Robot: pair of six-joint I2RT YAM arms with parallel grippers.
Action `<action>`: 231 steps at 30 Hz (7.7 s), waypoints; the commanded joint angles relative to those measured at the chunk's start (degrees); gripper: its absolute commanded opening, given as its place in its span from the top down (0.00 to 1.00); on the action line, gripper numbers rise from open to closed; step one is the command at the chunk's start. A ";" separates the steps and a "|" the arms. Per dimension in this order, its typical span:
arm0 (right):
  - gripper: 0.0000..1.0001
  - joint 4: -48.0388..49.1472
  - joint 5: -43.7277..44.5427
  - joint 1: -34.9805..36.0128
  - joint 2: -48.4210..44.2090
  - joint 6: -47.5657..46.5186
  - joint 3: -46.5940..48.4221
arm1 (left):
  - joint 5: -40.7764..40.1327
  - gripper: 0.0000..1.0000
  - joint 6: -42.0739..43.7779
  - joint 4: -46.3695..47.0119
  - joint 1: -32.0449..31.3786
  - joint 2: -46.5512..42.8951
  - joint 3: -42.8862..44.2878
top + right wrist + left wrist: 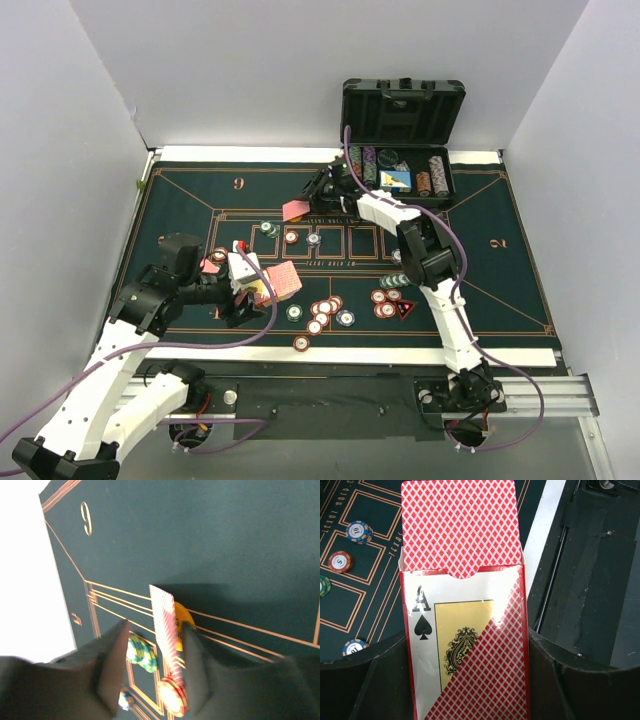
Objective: Distribute texas hold em gaming equipment
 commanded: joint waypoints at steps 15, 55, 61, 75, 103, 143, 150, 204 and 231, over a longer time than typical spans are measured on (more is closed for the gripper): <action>0.28 -6.89 3.21 1.11 -22.45 -8.93 -9.48 | 2.95 1.00 0.12 2.08 0.33 0.95 0.96; 0.11 4.53 -15.42 19.30 -60.71 -5.69 -51.23 | 2.34 1.00 1.79 3.58 0.33 2.80 1.23; 0.25 6.19 -15.86 19.48 -59.83 -4.55 -51.94 | 2.25 1.00 1.79 3.66 0.33 2.89 1.67; 0.58 8.83 -15.77 17.37 -61.23 -1.73 -55.10 | 1.99 1.00 1.61 4.54 0.33 3.06 1.93; 1.00 8.05 -18.15 4.28 -72.39 1.97 -60.55 | 1.72 1.00 1.44 4.90 0.33 2.80 1.67; 0.60 -8.48 4.97 -8.83 -64.83 -15.79 -72.24 | 2.07 1.00 1.26 3.93 0.33 2.36 2.20; 0.49 -18.31 10.06 -8.47 -73.09 -16.76 -69.25 | 2.16 1.00 1.26 3.75 0.33 2.27 2.20; 0.54 12.26 -9.79 17.81 -62.20 2.13 -55.54 | 2.51 1.00 -0.06 5.16 0.24 1.83 2.37; 1.00 8.23 -11.47 7.09 -71.87 2.49 -59.85 | 2.42 1.00 -0.23 5.42 0.24 1.66 2.37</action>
